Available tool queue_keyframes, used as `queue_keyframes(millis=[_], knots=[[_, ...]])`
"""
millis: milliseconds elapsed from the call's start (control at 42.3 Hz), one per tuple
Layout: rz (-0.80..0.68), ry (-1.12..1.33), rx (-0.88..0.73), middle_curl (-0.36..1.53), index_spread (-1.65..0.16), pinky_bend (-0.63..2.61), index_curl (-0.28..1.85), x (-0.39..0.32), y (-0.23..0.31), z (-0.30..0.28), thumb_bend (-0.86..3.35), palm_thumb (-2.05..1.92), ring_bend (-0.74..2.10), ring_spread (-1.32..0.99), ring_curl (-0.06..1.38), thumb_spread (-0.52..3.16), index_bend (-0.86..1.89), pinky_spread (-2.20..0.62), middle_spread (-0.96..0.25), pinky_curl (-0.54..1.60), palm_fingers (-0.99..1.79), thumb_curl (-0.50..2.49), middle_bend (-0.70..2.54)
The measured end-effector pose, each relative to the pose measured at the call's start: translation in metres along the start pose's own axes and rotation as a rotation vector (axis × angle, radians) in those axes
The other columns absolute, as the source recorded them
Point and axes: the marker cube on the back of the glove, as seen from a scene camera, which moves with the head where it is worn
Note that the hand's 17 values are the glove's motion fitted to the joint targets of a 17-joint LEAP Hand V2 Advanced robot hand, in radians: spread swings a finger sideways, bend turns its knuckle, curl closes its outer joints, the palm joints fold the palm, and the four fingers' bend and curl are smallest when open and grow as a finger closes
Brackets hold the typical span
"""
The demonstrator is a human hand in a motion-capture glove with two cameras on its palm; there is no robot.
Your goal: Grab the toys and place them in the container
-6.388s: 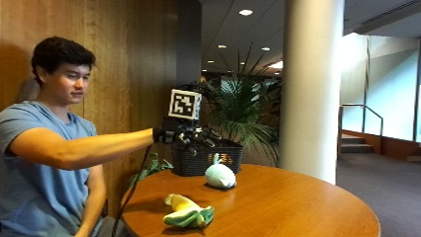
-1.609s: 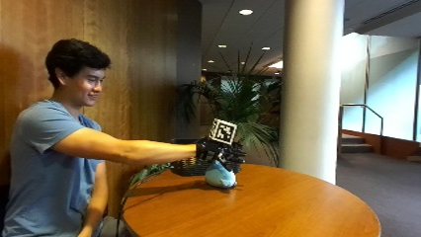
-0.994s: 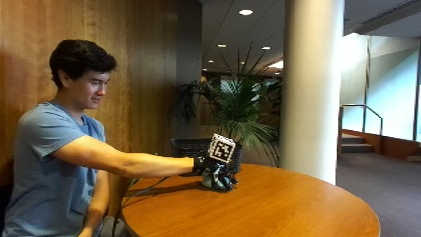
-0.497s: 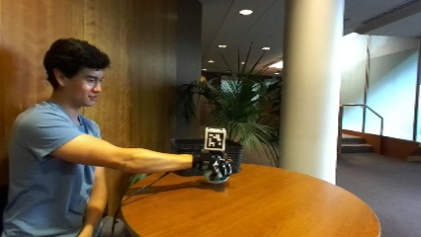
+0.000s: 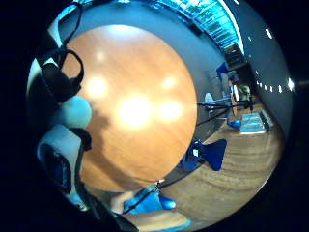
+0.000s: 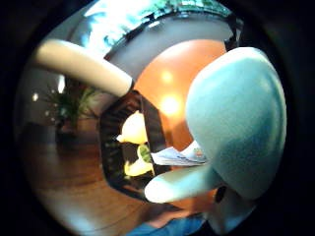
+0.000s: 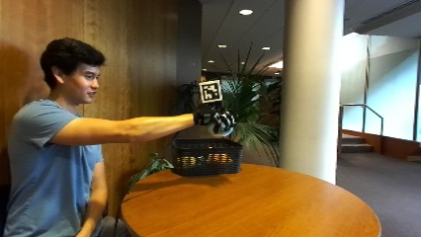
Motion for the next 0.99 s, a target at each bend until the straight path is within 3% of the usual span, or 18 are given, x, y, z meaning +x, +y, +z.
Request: queue_keyframes(millis=[166, 308, 402, 591, 781, 875, 923, 994], knots=[[0.049, 0.020, 0.017, 0.47, -0.37, 1.14, 0.29, -0.039, 0.001, -0.036, 0.23, 0.77, 1.06, -0.48, 0.50, 0.78, 0.42, -0.41, -0.40, 0.36, 0.83, 0.83, 0.46], [-0.030, -0.071, 0.018, 0.50, -0.37, 1.15, 0.30, -0.083, 0.012, -0.051, 0.21, 0.77, 1.06, -0.49, 0.51, 0.76, 0.39, -0.41, -0.42, 0.37, 0.81, 0.86, 0.44], [-0.157, -0.165, 0.034, 0.52, -0.37, 1.15, 0.31, -0.080, 0.025, -0.054, 0.20, 0.76, 1.05, -0.49, 0.52, 0.75, 0.35, -0.41, -0.43, 0.37, 0.81, 0.88, 0.43], [-0.221, -0.190, 0.015, 0.56, -0.38, 1.16, 0.33, -0.137, 0.046, -0.047, 0.16, 0.73, 1.04, -0.49, 0.53, 0.75, 0.29, -0.41, -0.44, 0.38, 0.81, 0.90, 0.39], [-0.326, -0.198, -0.138, 0.59, -0.38, 1.19, 0.35, -0.170, 0.071, -0.017, 0.13, 0.72, 1.03, -0.49, 0.54, 0.76, 0.19, -0.42, -0.43, 0.39, 0.77, 0.91, 0.33], [-0.208, -0.250, -0.338, 0.59, -0.35, 1.30, 0.31, -0.186, 0.072, -0.001, 0.08, 0.65, 1.04, -0.47, 0.55, 0.83, 0.07, -0.42, -0.38, 0.42, 0.67, 0.89, 0.27], [-0.162, -0.202, -0.421, 0.57, -0.31, 1.38, 0.26, -0.186, 0.071, 0.008, -0.06, 0.41, 1.07, -0.39, 0.56, 0.96, -0.05, -0.38, -0.25, 0.45, 0.41, 0.78, 0.16], [-0.235, -0.091, -0.442, 0.54, -0.28, 1.56, 0.22, -0.170, 0.075, 0.016, -0.18, 0.10, 1.03, -0.26, 0.57, 0.98, -0.09, -0.30, -0.11, 0.51, -0.06, 0.66, 0.09]])
